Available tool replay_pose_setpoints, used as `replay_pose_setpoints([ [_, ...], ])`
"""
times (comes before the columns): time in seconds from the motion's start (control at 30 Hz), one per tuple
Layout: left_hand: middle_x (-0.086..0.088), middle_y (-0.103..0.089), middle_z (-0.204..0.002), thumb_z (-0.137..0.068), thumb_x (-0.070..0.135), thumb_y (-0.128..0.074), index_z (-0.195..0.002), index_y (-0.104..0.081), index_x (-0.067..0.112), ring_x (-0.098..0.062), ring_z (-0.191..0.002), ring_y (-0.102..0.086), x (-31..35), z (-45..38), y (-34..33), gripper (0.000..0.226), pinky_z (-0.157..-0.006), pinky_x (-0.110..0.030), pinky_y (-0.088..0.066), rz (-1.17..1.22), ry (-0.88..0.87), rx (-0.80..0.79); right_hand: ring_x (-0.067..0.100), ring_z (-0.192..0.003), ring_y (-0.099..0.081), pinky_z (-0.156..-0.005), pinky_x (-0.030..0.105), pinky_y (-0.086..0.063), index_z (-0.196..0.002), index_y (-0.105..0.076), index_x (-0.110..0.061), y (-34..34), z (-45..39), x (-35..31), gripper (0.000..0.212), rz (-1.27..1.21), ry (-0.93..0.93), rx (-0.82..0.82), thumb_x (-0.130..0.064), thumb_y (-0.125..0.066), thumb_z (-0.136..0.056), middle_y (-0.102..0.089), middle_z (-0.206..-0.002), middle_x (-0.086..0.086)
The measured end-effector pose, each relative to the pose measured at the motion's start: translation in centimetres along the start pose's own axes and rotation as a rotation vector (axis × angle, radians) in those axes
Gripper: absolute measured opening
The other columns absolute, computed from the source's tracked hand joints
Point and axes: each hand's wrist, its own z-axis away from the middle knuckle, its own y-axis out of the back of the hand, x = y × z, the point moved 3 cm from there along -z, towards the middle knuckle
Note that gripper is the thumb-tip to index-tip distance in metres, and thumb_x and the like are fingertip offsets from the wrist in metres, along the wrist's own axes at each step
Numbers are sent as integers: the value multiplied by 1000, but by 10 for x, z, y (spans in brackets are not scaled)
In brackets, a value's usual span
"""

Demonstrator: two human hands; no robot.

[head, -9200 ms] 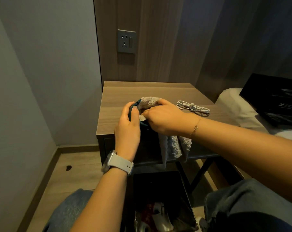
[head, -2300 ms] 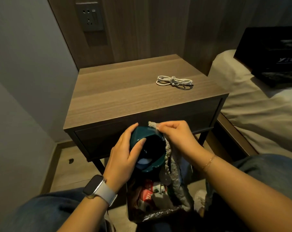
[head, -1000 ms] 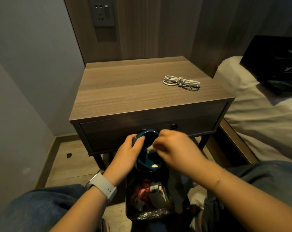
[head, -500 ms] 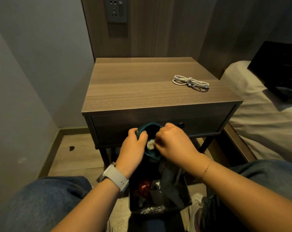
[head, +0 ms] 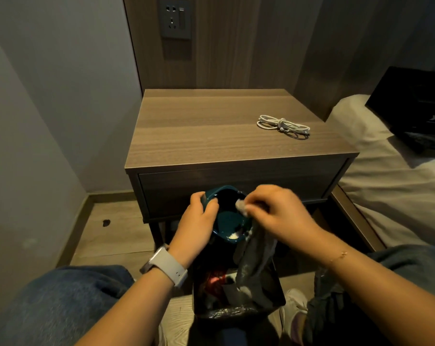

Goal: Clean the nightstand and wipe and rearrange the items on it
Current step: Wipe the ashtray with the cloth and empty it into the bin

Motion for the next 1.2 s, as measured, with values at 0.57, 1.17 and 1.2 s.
replay_pose_setpoints([
  [0.57,9,-60,-117,-96,33,-48,-119,-49,38,-8,-110,-60,18,-5,-22,23,-93,-31,-50,206,-185,-249,-5,-113,-54,-99,24,-42,-128,-55,-36,44,-8,66,59,-314,-287,-691,-59,-66,-74,-59,-123,-21],
  [1.17,13,-48,-128,-71,35,-80,-128,-47,27,-4,-120,-42,8,5,-12,66,-101,-19,-35,-655,-730,-355,9,-70,-52,-50,22,-41,-101,-42,-21,13,7,49,54,383,470,-343,-60,-57,-67,-51,-92,-8],
  [1.2,10,-48,-130,-71,33,-80,-128,-47,25,-7,-122,-41,7,7,-10,67,-103,-20,-34,-695,-767,-335,11,-70,-53,-48,24,-41,-102,-45,-18,10,8,47,54,396,494,-321,-57,-56,-67,-51,-94,-6],
])
